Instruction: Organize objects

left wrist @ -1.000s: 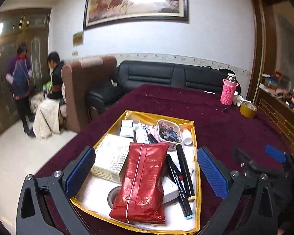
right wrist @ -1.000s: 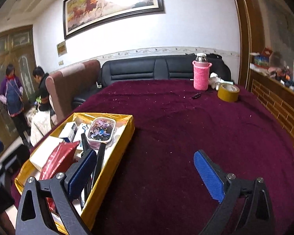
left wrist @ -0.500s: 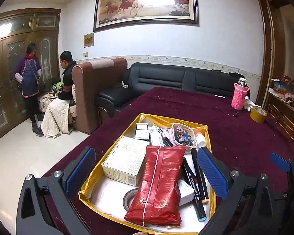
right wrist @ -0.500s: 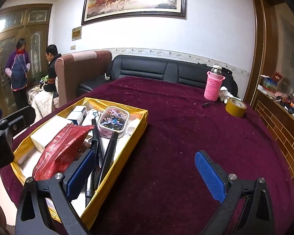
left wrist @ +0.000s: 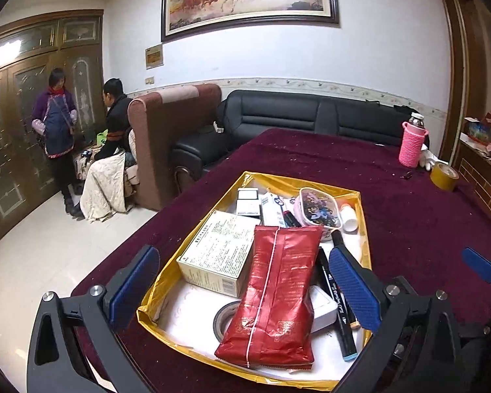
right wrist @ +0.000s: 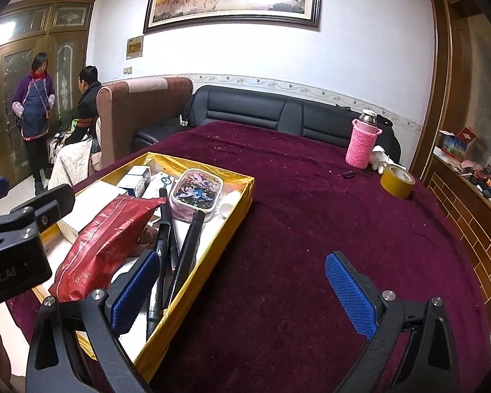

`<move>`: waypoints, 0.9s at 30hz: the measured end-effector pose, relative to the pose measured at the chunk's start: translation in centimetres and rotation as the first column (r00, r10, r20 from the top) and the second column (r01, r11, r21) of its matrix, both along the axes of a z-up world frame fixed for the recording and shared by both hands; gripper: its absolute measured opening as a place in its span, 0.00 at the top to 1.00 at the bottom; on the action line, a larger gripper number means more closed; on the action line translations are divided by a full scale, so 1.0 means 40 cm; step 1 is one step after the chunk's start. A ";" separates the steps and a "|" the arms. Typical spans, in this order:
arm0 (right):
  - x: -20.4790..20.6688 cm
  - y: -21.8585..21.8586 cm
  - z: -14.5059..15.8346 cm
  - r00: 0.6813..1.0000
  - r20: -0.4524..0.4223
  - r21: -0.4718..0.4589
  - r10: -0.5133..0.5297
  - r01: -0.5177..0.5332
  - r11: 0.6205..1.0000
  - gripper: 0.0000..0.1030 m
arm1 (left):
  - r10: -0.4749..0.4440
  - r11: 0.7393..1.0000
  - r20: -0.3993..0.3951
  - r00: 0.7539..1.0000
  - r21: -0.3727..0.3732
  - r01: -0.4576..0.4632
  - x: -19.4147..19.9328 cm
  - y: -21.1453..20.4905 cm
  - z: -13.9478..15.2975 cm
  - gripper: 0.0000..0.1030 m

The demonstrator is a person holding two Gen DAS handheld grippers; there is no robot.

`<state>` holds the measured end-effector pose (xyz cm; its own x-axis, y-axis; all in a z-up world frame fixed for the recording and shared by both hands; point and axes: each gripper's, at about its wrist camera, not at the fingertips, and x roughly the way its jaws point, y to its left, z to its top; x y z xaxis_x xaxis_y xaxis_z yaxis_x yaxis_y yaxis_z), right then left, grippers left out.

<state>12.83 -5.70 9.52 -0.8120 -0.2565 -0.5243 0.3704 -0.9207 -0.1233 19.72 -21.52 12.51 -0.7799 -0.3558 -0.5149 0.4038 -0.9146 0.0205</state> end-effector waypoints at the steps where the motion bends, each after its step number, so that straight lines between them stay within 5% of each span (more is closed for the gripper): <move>1: -0.001 0.000 0.000 1.000 0.001 0.001 -0.001 0.001 1.000 0.00 | 0.012 1.000 0.006 1.000 0.003 -0.012 -0.001 -0.003 -0.002 0.00; 10: -0.004 -0.006 -0.009 1.000 0.002 0.022 -0.007 0.007 1.000 0.00 | 0.000 0.993 0.086 0.996 0.117 -0.010 -0.025 -0.035 -0.041 0.00; 27: -0.009 -0.019 -0.027 1.000 0.011 0.057 -0.004 0.004 0.998 0.00 | 0.001 0.996 0.111 0.994 0.091 -0.011 -0.035 -0.025 -0.053 0.00</move>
